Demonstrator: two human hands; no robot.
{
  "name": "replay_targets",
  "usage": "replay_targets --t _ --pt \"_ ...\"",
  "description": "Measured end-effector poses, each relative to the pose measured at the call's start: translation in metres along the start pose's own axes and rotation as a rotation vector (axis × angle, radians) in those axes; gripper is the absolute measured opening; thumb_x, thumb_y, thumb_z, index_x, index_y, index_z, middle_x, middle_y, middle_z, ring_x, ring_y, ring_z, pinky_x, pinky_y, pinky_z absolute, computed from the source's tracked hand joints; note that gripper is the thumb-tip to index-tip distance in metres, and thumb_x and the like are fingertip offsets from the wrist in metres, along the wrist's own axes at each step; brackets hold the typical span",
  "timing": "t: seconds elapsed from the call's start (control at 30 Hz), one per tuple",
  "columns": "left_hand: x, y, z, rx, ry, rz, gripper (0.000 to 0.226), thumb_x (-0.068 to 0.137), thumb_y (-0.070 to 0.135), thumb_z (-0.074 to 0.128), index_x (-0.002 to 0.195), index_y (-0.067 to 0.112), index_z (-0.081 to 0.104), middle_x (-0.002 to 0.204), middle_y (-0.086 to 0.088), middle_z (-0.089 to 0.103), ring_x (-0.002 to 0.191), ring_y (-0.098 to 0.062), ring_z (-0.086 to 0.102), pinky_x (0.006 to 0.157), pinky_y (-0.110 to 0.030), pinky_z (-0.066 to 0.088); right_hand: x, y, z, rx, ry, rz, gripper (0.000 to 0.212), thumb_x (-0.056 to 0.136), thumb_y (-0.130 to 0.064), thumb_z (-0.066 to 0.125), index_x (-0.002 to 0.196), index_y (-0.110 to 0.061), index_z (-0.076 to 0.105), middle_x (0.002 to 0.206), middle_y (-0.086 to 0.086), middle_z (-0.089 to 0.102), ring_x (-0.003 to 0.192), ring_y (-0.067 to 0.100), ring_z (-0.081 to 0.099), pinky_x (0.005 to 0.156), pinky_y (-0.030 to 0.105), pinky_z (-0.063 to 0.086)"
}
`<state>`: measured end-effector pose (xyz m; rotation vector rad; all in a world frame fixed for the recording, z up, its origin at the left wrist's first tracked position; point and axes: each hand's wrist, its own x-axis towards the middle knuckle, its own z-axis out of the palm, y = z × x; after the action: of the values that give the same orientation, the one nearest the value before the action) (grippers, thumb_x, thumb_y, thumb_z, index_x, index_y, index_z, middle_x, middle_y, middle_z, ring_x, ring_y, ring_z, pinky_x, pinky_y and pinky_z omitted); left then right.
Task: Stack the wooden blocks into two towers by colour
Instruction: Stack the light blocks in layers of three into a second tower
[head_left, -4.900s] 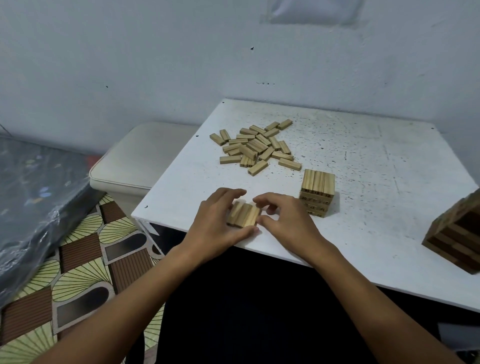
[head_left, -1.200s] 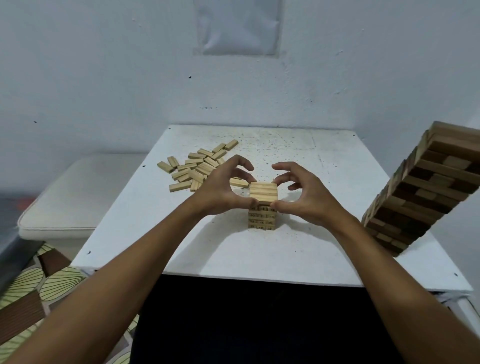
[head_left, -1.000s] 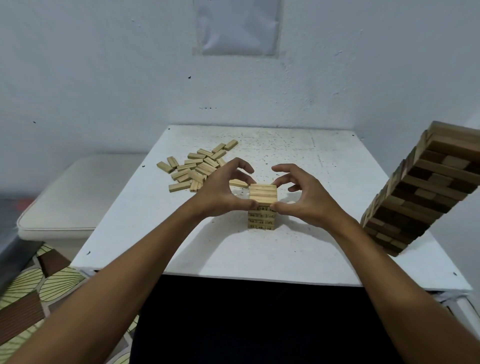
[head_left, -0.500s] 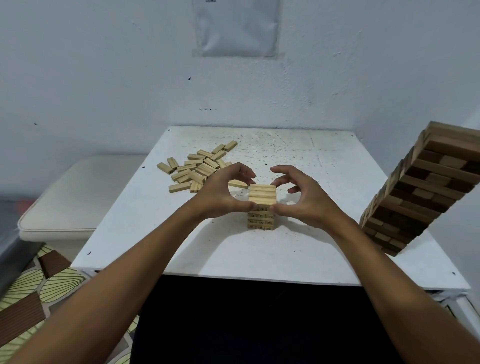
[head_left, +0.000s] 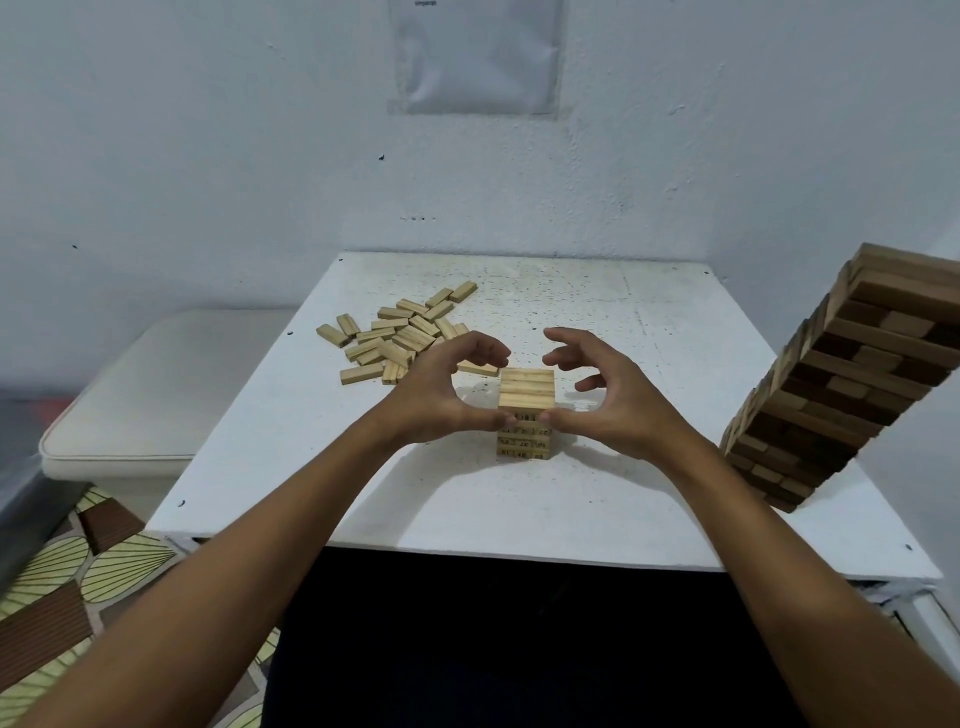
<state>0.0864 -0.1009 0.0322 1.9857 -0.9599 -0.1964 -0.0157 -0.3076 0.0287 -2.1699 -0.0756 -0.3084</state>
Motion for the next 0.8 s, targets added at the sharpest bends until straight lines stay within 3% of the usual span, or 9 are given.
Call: replay_targets --t 0.17,0.33,0.43,0.5,0.6,0.8 --pt "-0.006 -0.005 -0.001 -0.010 0.002 -0.034 0.080 0.049 0.052 0.082 0.121 0.031 0.054 0.115 0.015 0.064 0.111 0.000 0.056 0.091 -0.027 0.045 -0.006 0.007 0.002 0.021 -0.013 0.047 0.090 0.063 -0.034 0.079 0.142 -0.039 0.037 0.121 -0.015 0.057 0.113 0.003 0.053 0.091 0.026 0.048" --pt "-0.017 -0.019 0.006 -0.034 0.016 -0.085 0.096 0.050 0.044 0.086 0.135 0.031 0.043 0.119 0.013 0.063 0.112 0.000 0.054 0.085 -0.020 0.045 -0.016 0.021 0.006 0.014 -0.038 0.110 0.106 0.066 -0.025 0.088 0.148 -0.042 0.024 0.125 -0.011 0.056 0.114 0.002 0.052 0.087 0.021 0.043" --pt "-0.024 -0.029 0.017 -0.026 0.005 -0.111 0.104 0.055 0.028 0.094 0.142 0.027 0.036 0.121 0.007 0.061 0.110 0.010 0.051 0.083 -0.009 0.038 -0.021 0.026 0.011 0.009 -0.049 0.175 0.115 0.061 -0.026 0.089 0.147 -0.052 0.017 0.126 -0.009 0.057 0.118 0.007 0.051 0.089 0.022 0.038" --pt "-0.026 -0.032 0.024 -0.033 0.005 -0.132 0.105 0.056 0.024 0.094 0.143 0.028 0.034 0.119 0.008 0.061 0.112 0.012 0.050 0.091 -0.014 0.038 -0.024 0.027 0.015 0.000 -0.067 0.203 0.117 0.061 -0.026 0.087 0.144 -0.058 0.012 0.126 -0.008 0.056 0.120 0.007 0.049 0.095 0.025 0.037" --pt "-0.022 -0.033 0.028 -0.016 0.009 -0.151 0.108 0.054 0.031 0.090 0.144 0.032 0.030 0.115 0.015 0.061 0.120 0.001 0.050 0.102 -0.028 0.037 -0.025 0.026 0.020 -0.023 -0.073 0.209 0.119 0.062 -0.026 0.086 0.145 -0.058 0.007 0.122 -0.007 0.058 0.120 0.005 0.049 0.099 0.027 0.039" --pt "-0.012 -0.030 0.029 0.008 -0.036 -0.158 0.108 0.059 0.024 0.090 0.145 0.031 0.026 0.108 0.021 0.057 0.118 -0.005 0.050 0.096 -0.024 0.037 -0.019 0.027 0.023 -0.015 -0.058 0.199 0.120 0.064 -0.025 0.087 0.149 -0.050 0.007 0.117 -0.005 0.060 0.117 0.006 0.051 0.095 0.025 0.042"
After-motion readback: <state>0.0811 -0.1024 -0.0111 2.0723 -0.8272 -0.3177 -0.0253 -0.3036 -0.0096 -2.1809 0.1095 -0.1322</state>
